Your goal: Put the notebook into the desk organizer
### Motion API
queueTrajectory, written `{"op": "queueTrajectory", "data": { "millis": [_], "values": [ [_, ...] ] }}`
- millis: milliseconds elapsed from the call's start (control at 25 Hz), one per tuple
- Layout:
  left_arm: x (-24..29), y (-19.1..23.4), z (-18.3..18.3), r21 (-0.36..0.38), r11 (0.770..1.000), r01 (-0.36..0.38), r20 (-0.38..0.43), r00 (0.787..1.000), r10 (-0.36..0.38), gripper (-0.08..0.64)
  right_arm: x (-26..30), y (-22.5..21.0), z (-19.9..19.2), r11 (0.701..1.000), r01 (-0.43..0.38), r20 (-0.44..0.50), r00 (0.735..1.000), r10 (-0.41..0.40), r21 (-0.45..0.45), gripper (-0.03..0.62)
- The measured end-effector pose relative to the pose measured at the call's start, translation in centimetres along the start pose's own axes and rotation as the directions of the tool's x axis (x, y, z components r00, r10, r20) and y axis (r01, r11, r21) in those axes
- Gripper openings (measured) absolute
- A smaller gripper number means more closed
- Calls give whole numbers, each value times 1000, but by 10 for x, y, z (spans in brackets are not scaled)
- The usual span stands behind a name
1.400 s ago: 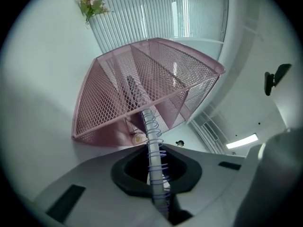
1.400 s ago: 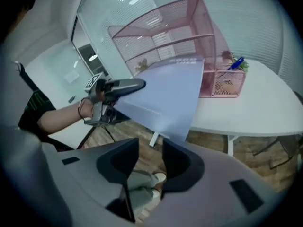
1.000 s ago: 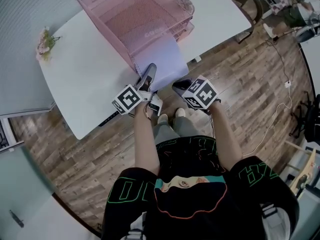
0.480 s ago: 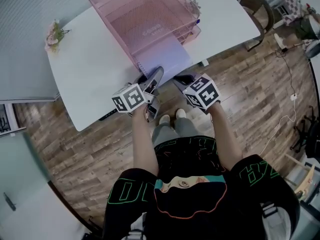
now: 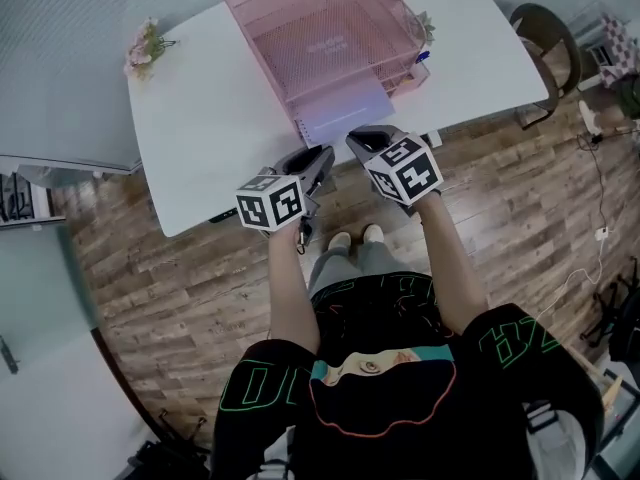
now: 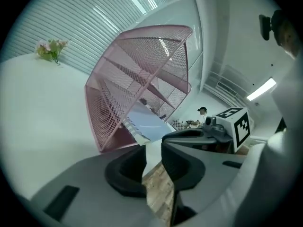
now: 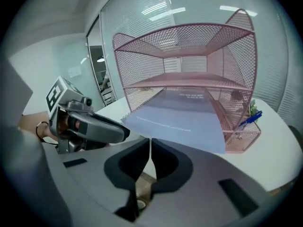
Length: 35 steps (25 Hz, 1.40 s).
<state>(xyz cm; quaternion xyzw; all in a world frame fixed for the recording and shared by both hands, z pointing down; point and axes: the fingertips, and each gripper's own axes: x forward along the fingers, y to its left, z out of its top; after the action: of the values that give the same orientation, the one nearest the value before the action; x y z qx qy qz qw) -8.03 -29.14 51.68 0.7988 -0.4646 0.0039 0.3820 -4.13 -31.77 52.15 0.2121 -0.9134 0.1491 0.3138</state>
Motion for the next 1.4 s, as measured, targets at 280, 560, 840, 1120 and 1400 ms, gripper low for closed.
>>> {"op": "queueTrajectory", "data": {
  "millis": [280, 560, 840, 1120, 1400],
  "values": [
    [-6, -2, 14, 47, 997, -60, 45, 997, 58, -6, 13, -11, 20, 1000, 31, 15, 999, -31, 5, 12],
    [-9, -13, 29, 63, 997, -52, 88, 995, 47, -6, 29, -21, 36, 999, 48, 39, 998, -49, 17, 12],
    [-25, -38, 62, 144, 989, 10, 229, 972, -43, -5, 22, -20, 41, 998, 29, 103, 994, -35, 59, 3],
    [-38, -63, 102, 264, 964, -43, 346, 937, -53, -3, -20, -24, 69, 998, -12, 251, 968, -4, 64, 3],
    [-49, -95, 136, 335, 934, -121, 449, 892, -45, -3, -81, -28, 112, 1000, -2, 419, 908, -6, 19, 3]
  ]
}}
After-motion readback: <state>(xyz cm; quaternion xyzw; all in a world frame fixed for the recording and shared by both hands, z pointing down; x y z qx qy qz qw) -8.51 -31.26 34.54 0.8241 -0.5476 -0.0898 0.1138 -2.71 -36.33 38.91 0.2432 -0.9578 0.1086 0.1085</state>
